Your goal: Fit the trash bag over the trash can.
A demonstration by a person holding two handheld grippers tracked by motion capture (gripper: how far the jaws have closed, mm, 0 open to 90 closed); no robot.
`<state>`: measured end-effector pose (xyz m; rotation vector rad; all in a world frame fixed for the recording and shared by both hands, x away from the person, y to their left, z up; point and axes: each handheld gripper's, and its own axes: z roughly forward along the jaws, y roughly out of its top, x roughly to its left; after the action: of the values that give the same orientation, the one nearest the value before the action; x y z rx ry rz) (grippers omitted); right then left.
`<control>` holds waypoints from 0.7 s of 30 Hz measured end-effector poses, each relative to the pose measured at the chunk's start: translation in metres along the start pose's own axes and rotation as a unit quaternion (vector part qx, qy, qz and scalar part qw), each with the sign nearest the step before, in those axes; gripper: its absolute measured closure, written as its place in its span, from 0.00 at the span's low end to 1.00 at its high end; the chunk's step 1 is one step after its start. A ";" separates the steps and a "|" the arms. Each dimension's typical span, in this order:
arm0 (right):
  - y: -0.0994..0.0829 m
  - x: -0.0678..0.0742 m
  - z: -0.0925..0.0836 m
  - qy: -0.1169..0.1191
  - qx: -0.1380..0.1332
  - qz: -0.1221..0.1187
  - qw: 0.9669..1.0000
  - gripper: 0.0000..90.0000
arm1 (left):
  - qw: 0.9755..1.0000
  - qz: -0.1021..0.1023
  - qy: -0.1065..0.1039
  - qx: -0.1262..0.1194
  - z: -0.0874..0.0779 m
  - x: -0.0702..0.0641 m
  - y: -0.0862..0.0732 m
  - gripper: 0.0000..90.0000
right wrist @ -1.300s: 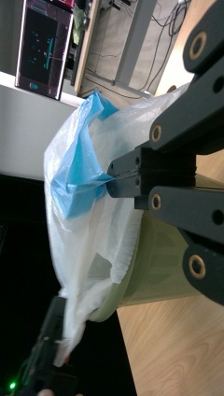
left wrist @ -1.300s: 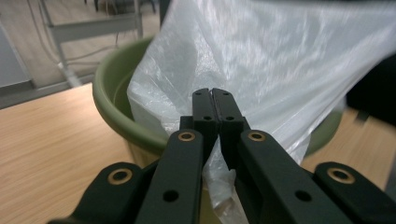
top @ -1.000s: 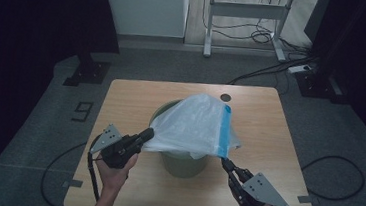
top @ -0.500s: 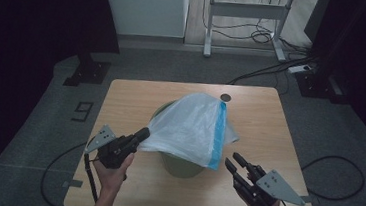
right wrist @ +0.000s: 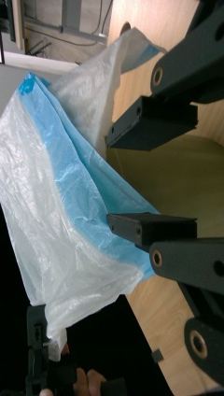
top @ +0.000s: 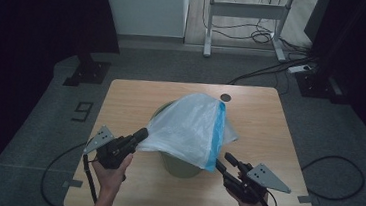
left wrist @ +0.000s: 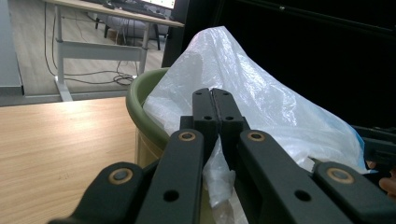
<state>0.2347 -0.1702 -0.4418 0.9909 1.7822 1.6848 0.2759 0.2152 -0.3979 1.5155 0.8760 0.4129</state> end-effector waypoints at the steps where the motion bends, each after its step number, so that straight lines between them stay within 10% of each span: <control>1: -0.001 0.001 0.000 0.003 0.000 0.001 1.000 0.60 | 1.000 -0.001 0.000 0.000 0.000 0.000 0.000 0.99; 16: -0.010 -0.003 0.017 0.044 0.023 0.071 0.996 0.58 | 1.000 -0.002 0.001 0.000 0.000 0.001 -0.001 0.99; 21: -0.008 -0.004 0.020 0.058 0.022 0.076 0.995 0.73 | 1.000 -0.001 0.000 0.000 0.000 0.001 -0.002 0.99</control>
<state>0.2510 -0.1608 -0.4529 1.0920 1.8666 1.8361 0.2764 0.2159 -0.3999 1.5151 0.8780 0.4102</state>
